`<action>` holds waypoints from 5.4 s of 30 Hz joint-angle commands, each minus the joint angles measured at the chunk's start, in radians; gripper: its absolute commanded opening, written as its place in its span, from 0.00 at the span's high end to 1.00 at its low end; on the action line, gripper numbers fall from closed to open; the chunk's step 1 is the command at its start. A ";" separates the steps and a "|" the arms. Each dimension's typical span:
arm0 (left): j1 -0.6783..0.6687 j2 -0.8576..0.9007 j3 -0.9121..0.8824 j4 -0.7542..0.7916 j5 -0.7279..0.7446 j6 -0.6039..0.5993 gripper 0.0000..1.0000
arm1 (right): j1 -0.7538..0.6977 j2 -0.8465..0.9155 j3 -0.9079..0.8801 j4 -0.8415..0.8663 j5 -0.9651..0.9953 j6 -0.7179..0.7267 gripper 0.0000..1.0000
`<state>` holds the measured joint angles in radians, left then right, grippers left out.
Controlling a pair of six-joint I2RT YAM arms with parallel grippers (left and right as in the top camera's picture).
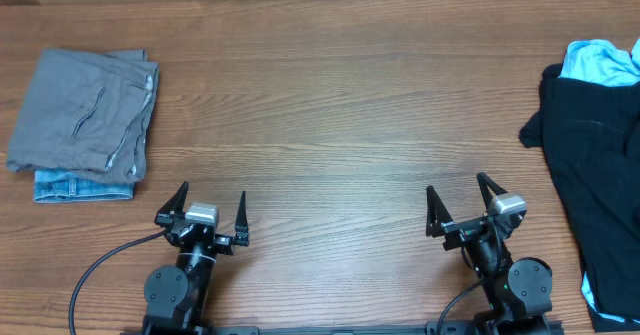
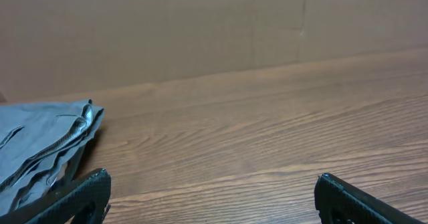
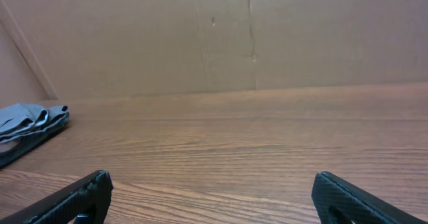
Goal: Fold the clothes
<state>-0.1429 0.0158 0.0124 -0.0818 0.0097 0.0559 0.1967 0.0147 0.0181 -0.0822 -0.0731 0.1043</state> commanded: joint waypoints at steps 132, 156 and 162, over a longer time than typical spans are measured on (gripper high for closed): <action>-0.003 -0.004 -0.007 0.004 -0.013 0.019 0.00 | -0.002 0.068 0.620 -0.358 0.153 0.085 0.00; -0.003 -0.004 -0.007 0.004 -0.013 0.019 0.00 | -0.142 1.387 1.967 -1.323 0.487 0.124 0.00; -0.003 -0.004 -0.007 0.004 -0.013 0.019 0.00 | -0.356 1.624 1.967 -1.310 0.319 0.124 0.00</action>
<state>-0.1429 0.0158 0.0090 -0.0780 0.0059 0.0566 -0.0658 1.5669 1.9728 -1.3979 0.3126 0.2314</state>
